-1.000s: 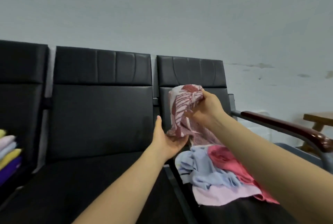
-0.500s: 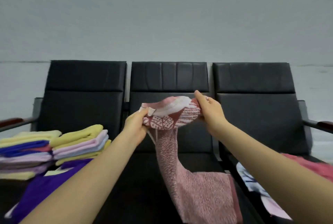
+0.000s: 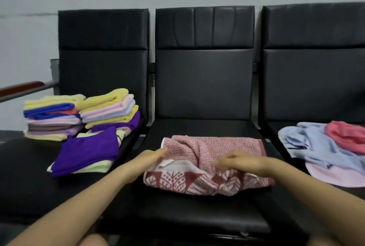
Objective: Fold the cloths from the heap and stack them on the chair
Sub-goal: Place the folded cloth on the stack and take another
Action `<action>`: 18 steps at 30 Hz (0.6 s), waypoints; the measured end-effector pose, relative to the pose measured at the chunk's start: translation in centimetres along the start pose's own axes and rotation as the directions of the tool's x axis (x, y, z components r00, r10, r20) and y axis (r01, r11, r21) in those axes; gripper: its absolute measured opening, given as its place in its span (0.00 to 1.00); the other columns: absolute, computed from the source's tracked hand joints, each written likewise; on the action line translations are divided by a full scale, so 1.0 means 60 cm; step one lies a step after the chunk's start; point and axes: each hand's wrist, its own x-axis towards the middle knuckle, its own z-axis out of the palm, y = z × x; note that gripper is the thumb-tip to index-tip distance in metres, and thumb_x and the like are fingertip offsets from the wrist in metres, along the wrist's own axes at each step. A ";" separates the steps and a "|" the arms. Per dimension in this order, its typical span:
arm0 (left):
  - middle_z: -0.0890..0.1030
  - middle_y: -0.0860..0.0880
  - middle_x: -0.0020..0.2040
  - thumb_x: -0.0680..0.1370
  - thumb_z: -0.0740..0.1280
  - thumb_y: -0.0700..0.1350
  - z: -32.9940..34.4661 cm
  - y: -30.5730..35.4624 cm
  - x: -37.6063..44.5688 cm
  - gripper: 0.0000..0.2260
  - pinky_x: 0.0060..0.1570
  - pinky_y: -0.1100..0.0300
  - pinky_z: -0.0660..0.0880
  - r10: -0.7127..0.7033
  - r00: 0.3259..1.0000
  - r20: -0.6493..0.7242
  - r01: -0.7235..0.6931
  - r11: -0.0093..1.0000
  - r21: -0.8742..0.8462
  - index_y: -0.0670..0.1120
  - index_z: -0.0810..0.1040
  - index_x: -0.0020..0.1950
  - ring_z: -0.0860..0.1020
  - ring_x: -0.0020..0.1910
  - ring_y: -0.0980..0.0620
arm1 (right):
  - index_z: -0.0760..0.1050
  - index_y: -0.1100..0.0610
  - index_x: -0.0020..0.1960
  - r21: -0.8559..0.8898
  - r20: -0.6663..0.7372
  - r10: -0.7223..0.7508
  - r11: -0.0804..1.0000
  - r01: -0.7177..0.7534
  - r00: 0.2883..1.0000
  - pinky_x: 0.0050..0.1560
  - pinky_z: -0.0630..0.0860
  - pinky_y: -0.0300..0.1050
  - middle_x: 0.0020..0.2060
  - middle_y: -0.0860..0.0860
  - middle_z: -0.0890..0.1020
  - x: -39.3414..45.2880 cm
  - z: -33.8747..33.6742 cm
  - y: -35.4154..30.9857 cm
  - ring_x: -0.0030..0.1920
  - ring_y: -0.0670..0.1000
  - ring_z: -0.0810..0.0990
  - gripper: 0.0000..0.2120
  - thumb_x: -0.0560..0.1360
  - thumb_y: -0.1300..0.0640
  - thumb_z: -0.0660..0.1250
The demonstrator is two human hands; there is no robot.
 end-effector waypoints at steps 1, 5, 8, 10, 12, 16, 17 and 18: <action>0.84 0.48 0.42 0.79 0.61 0.60 -0.001 0.005 0.008 0.22 0.53 0.57 0.73 0.012 1.000 0.003 -0.012 1.000 0.024 0.44 0.83 0.42 0.81 0.46 0.49 | 0.74 0.53 0.34 0.042 -0.049 -0.011 0.999 0.013 0.999 0.39 0.69 0.37 0.32 0.47 0.76 0.005 -0.004 -0.004 0.34 0.44 0.73 0.16 0.78 0.46 0.66; 0.80 0.47 0.34 0.83 0.54 0.57 -0.011 0.045 0.035 0.25 0.39 0.58 0.73 0.067 0.985 -0.160 -0.048 0.991 0.121 0.43 0.79 0.37 0.75 0.34 0.49 | 0.73 0.57 0.36 0.018 -0.311 0.025 1.000 -0.021 0.950 0.37 0.74 0.42 0.31 0.51 0.77 0.054 -0.025 -0.013 0.34 0.49 0.76 0.16 0.80 0.52 0.63; 0.78 0.44 0.36 0.81 0.57 0.59 0.001 0.057 0.059 0.23 0.49 0.53 0.77 0.152 0.947 -0.282 -0.075 0.961 0.267 0.43 0.74 0.35 0.79 0.43 0.42 | 0.77 0.58 0.43 0.011 -0.464 0.090 0.995 -0.095 0.881 0.42 0.73 0.45 0.37 0.52 0.78 0.102 -0.043 -0.011 0.39 0.50 0.76 0.14 0.79 0.48 0.64; 0.77 0.45 0.36 0.79 0.58 0.62 0.024 0.045 0.064 0.25 0.47 0.55 0.76 0.115 0.955 -0.272 -0.038 0.962 0.271 0.44 0.73 0.33 0.79 0.45 0.43 | 0.77 0.57 0.48 0.001 -0.460 0.124 0.990 -0.139 0.879 0.44 0.72 0.45 0.40 0.51 0.77 0.122 -0.036 -0.001 0.43 0.51 0.77 0.17 0.77 0.42 0.64; 0.78 0.48 0.38 0.78 0.60 0.63 0.044 0.034 0.070 0.24 0.41 0.58 0.71 0.081 0.974 -0.213 -0.020 0.962 0.271 0.45 0.77 0.36 0.79 0.46 0.46 | 0.75 0.55 0.45 0.086 -0.386 0.162 0.987 -0.140 0.908 0.43 0.70 0.44 0.38 0.49 0.77 0.133 -0.015 0.014 0.40 0.50 0.76 0.21 0.75 0.36 0.64; 0.82 0.45 0.49 0.77 0.67 0.57 0.060 0.041 0.093 0.17 0.53 0.57 0.75 0.010 0.983 -0.182 -0.026 0.996 -0.083 0.44 0.83 0.52 0.80 0.51 0.46 | 0.73 0.53 0.34 0.154 -0.344 0.166 0.981 -0.119 0.924 0.39 0.70 0.42 0.29 0.48 0.74 0.140 0.002 0.018 0.33 0.47 0.73 0.24 0.73 0.32 0.63; 0.82 0.45 0.51 0.77 0.67 0.55 0.064 0.043 0.096 0.15 0.55 0.56 0.75 0.011 0.985 -0.175 -0.037 0.988 -0.147 0.45 0.82 0.54 0.80 0.51 0.46 | 0.74 0.54 0.35 0.218 -0.338 0.187 0.969 -0.117 0.922 0.39 0.69 0.42 0.30 0.48 0.75 0.143 0.002 0.013 0.34 0.48 0.74 0.25 0.72 0.32 0.63; 0.83 0.45 0.51 0.78 0.66 0.53 0.068 0.046 0.096 0.13 0.55 0.55 0.76 0.028 0.986 -0.161 -0.059 0.980 -0.192 0.46 0.82 0.55 0.80 0.51 0.46 | 0.76 0.55 0.36 0.273 -0.323 0.209 0.954 -0.121 0.923 0.40 0.70 0.42 0.32 0.49 0.77 0.148 0.003 0.009 0.36 0.48 0.75 0.25 0.72 0.32 0.64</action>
